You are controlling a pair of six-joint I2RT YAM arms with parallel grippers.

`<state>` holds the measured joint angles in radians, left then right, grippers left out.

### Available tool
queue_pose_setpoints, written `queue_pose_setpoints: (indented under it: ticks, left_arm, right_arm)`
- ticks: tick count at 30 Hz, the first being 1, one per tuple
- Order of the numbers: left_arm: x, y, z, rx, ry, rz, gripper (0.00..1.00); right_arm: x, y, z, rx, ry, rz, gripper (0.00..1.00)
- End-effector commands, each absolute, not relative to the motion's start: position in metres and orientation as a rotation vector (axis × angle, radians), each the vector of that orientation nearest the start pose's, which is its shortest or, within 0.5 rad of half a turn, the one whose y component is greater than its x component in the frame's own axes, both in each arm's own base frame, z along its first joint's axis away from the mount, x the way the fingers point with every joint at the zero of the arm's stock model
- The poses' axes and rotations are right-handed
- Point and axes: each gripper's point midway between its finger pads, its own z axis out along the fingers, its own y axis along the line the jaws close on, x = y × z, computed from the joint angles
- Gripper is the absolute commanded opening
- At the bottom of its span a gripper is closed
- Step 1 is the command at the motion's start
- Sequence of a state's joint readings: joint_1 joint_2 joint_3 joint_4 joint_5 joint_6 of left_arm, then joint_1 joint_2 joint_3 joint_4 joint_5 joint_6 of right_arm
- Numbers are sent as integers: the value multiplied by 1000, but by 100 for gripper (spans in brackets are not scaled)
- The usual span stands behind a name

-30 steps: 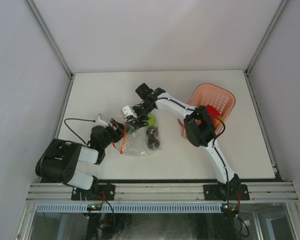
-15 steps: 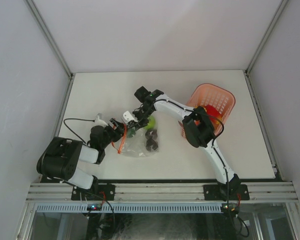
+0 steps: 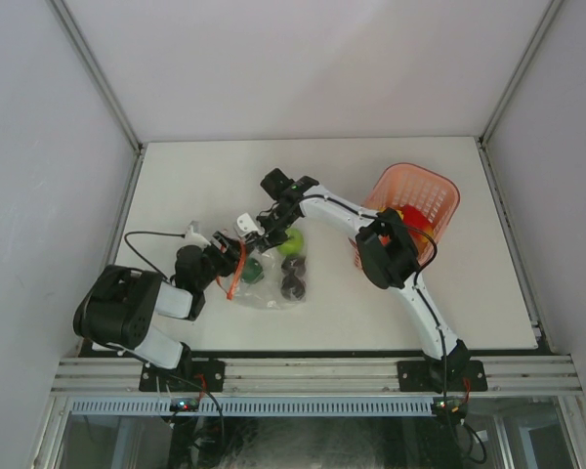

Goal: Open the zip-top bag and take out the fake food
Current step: Pick up the fake fruit from the zipper food storage bag.

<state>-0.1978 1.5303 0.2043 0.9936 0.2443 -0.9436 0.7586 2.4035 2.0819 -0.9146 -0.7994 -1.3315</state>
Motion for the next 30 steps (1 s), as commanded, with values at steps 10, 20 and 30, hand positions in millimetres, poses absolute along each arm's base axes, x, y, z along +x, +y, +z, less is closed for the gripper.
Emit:
queue_pose_setpoints:
  ticks: [10, 20, 30]
  left_arm:
    - [292, -142, 61, -456, 2035, -961, 80]
    - [272, -138, 56, -425, 2144, -906, 79]
    - [264, -143, 60, -399, 2146, -949, 79]
  right_arm:
    - [317, 435, 92, -2116, 1145, 885, 22]
    - [317, 416, 132, -2032, 1228, 862, 43]
    - [245, 401, 102, -2111, 1289, 871, 42]
